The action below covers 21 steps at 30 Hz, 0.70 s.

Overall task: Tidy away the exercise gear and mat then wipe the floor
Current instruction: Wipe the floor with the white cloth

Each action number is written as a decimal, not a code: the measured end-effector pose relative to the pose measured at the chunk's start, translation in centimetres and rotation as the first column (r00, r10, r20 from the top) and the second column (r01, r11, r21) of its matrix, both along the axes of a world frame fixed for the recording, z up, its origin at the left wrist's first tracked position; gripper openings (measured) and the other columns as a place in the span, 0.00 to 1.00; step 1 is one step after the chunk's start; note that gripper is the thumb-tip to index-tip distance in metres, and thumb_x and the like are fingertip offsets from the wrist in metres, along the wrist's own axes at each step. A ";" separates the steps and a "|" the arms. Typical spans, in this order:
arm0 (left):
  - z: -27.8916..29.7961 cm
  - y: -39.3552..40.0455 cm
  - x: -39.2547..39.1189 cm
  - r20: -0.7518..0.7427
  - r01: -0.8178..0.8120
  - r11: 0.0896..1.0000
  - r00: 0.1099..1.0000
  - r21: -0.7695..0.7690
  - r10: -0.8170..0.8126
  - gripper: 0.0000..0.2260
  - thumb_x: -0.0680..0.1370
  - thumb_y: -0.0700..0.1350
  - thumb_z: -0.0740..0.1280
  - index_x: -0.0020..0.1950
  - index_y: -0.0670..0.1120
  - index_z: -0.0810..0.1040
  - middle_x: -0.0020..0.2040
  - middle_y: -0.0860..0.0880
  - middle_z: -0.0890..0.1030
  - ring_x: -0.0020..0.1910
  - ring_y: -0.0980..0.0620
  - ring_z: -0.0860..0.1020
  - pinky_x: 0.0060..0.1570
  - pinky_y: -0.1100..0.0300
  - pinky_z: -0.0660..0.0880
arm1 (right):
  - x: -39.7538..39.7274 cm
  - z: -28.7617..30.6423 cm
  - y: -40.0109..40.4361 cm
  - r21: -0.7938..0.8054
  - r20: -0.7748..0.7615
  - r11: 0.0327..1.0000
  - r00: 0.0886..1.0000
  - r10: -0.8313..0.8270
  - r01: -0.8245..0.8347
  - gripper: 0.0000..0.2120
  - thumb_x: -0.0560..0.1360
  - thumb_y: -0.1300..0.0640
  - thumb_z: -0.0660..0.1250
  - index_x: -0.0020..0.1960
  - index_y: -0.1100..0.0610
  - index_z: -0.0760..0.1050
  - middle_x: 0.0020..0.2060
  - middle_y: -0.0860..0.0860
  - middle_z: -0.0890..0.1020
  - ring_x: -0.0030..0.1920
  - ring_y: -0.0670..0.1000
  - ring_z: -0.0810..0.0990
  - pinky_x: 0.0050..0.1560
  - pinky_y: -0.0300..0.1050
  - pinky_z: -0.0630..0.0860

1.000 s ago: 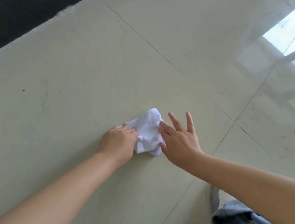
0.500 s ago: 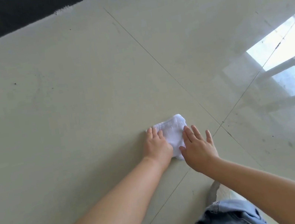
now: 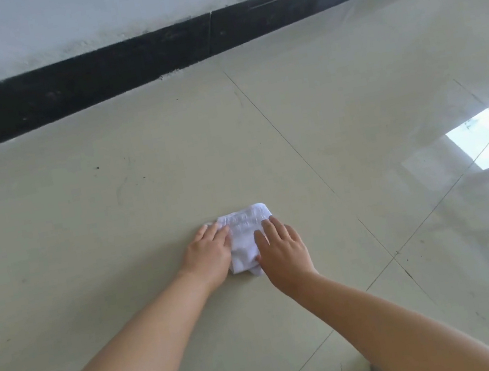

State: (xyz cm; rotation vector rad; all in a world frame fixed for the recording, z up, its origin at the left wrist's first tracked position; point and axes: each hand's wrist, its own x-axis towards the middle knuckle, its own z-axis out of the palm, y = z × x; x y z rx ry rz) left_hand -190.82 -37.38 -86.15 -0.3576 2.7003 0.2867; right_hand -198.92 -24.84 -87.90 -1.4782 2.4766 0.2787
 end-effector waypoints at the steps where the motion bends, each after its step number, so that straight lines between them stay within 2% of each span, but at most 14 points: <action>1: 0.1 -0.1 0.0 -0.035 -0.004 1.000 0.999 -0.028 0.003 0.29 0.69 0.41 0.45 0.53 0.36 0.83 0.56 0.41 0.84 0.57 0.48 0.82 0.57 0.57 0.77 | -0.3 -0.6 0.1 -0.046 0.028 0.997 0.997 0.068 -0.067 0.35 0.44 0.54 0.83 0.50 0.57 0.77 0.45 0.55 0.86 0.48 0.54 0.85 0.43 0.45 0.81; 2: -0.7 0.0 0.3 -0.079 0.030 0.995 0.996 -0.098 -0.038 0.26 0.65 0.41 0.48 0.40 0.39 0.87 0.44 0.44 0.87 0.45 0.49 0.86 0.43 0.57 0.82 | -0.8 -0.9 0.3 -0.085 0.048 0.983 0.985 0.167 -0.162 0.34 0.45 0.56 0.83 0.51 0.56 0.80 0.48 0.55 0.86 0.49 0.54 0.85 0.45 0.47 0.81; 3: -1.5 0.1 0.7 -0.110 0.025 0.994 0.993 -0.111 -0.037 0.24 0.63 0.41 0.50 0.35 0.40 0.87 0.38 0.46 0.87 0.39 0.49 0.87 0.35 0.56 0.82 | -1.4 -1.0 0.5 -0.111 0.063 0.957 0.959 0.276 -0.268 0.33 0.47 0.58 0.82 0.52 0.55 0.81 0.50 0.55 0.85 0.50 0.55 0.85 0.46 0.48 0.81; 5: -1.4 0.5 1.0 -0.093 -0.005 0.996 0.996 -0.088 -0.003 0.23 0.63 0.40 0.51 0.36 0.40 0.87 0.39 0.46 0.87 0.39 0.49 0.87 0.35 0.56 0.82 | -3.2 -1.1 0.7 -0.125 0.089 0.888 0.886 0.455 -0.443 0.29 0.54 0.58 0.80 0.55 0.56 0.80 0.53 0.56 0.84 0.53 0.55 0.84 0.48 0.49 0.81; 7: -0.6 0.9 0.7 -0.017 0.008 0.997 1.000 -0.071 -0.009 0.24 0.69 0.39 0.52 0.53 0.40 0.84 0.56 0.45 0.84 0.56 0.48 0.83 0.53 0.56 0.79 | -5.5 -1.4 0.4 -0.084 0.105 0.828 0.821 0.561 -0.554 0.24 0.62 0.55 0.77 0.57 0.56 0.80 0.56 0.56 0.83 0.56 0.54 0.83 0.51 0.48 0.80; 8: -0.9 0.9 0.4 0.027 -0.020 0.999 0.999 -0.045 0.021 0.24 0.73 0.38 0.50 0.65 0.39 0.76 0.68 0.45 0.75 0.68 0.48 0.74 0.66 0.56 0.70 | -6.3 -1.8 0.3 -0.090 0.102 0.799 0.793 0.601 -0.594 0.20 0.67 0.54 0.72 0.58 0.56 0.80 0.57 0.55 0.82 0.56 0.54 0.82 0.51 0.48 0.80; 10: -1.0 1.0 -0.1 0.083 -0.060 0.997 0.994 -0.053 0.064 0.24 0.80 0.38 0.46 0.77 0.39 0.56 0.78 0.44 0.55 0.78 0.47 0.54 0.76 0.55 0.50 | -7.2 -2.6 0.1 -0.111 0.114 0.766 0.758 0.642 -0.633 0.18 0.74 0.52 0.57 0.59 0.56 0.79 0.58 0.53 0.82 0.57 0.52 0.82 0.53 0.46 0.79; 11: -0.8 1.1 -0.8 0.160 -0.096 0.994 0.982 -0.052 0.103 0.23 0.81 0.39 0.46 0.77 0.38 0.50 0.79 0.44 0.49 0.79 0.46 0.49 0.77 0.54 0.44 | -7.5 -2.9 -0.1 -0.103 0.135 0.772 0.760 0.636 -0.628 0.20 0.78 0.51 0.51 0.60 0.55 0.78 0.58 0.53 0.82 0.58 0.51 0.81 0.56 0.45 0.78; 13: -0.9 1.0 -2.6 0.218 -0.133 0.986 0.964 -0.103 0.153 0.24 0.83 0.40 0.47 0.78 0.37 0.45 0.79 0.43 0.45 0.78 0.45 0.44 0.76 0.53 0.40 | -8.0 -3.4 -1.3 -0.108 0.157 0.817 0.801 0.577 -0.567 0.26 0.81 0.53 0.43 0.59 0.57 0.78 0.58 0.53 0.82 0.58 0.51 0.81 0.57 0.45 0.76; 15: -0.9 -0.2 -4.6 0.189 -0.232 0.961 0.947 -0.152 0.258 0.24 0.83 0.40 0.48 0.78 0.39 0.45 0.79 0.45 0.44 0.79 0.47 0.44 0.76 0.53 0.40 | -8.7 -3.1 -3.7 -0.175 0.149 0.867 0.858 0.491 -0.466 0.21 0.78 0.55 0.50 0.60 0.61 0.78 0.61 0.56 0.79 0.61 0.54 0.79 0.57 0.48 0.79; 16: -0.8 -1.2 -5.7 0.166 -0.295 0.941 0.932 -0.166 0.321 0.24 0.83 0.40 0.48 0.78 0.40 0.45 0.79 0.46 0.45 0.79 0.48 0.44 0.76 0.53 0.41 | -9.4 -3.0 -5.3 -0.187 0.177 0.886 0.873 0.455 -0.425 0.21 0.76 0.57 0.54 0.66 0.63 0.72 0.67 0.59 0.73 0.67 0.56 0.73 0.64 0.49 0.74; 18: -0.2 -3.3 -8.1 0.145 -0.364 0.915 0.910 -0.172 0.389 0.24 0.82 0.40 0.48 0.78 0.42 0.46 0.79 0.48 0.46 0.79 0.50 0.46 0.76 0.53 0.43 | -11.9 -2.5 -8.7 -0.108 0.255 0.939 0.904 0.344 -0.327 0.26 0.80 0.56 0.54 0.75 0.62 0.53 0.76 0.57 0.52 0.77 0.55 0.51 0.77 0.47 0.52; 19: 0.2 -4.3 -9.4 0.143 -0.367 0.913 0.908 -0.177 0.393 0.24 0.82 0.40 0.48 0.78 0.42 0.47 0.79 0.49 0.47 0.79 0.50 0.46 0.76 0.53 0.44 | -13.1 -2.2 -10.3 -0.045 0.268 0.961 0.923 0.276 -0.274 0.27 0.81 0.54 0.52 0.76 0.59 0.46 0.77 0.54 0.46 0.77 0.53 0.45 0.77 0.47 0.45; 21: 1.0 -6.0 -11.3 0.138 -0.373 0.904 0.904 -0.209 0.405 0.24 0.82 0.40 0.48 0.78 0.42 0.48 0.79 0.48 0.47 0.79 0.50 0.47 0.76 0.54 0.44 | -15.4 -2.5 -12.8 -0.024 0.249 0.979 0.948 0.200 -0.201 0.26 0.82 0.53 0.47 0.77 0.57 0.43 0.77 0.53 0.43 0.77 0.52 0.41 0.76 0.46 0.42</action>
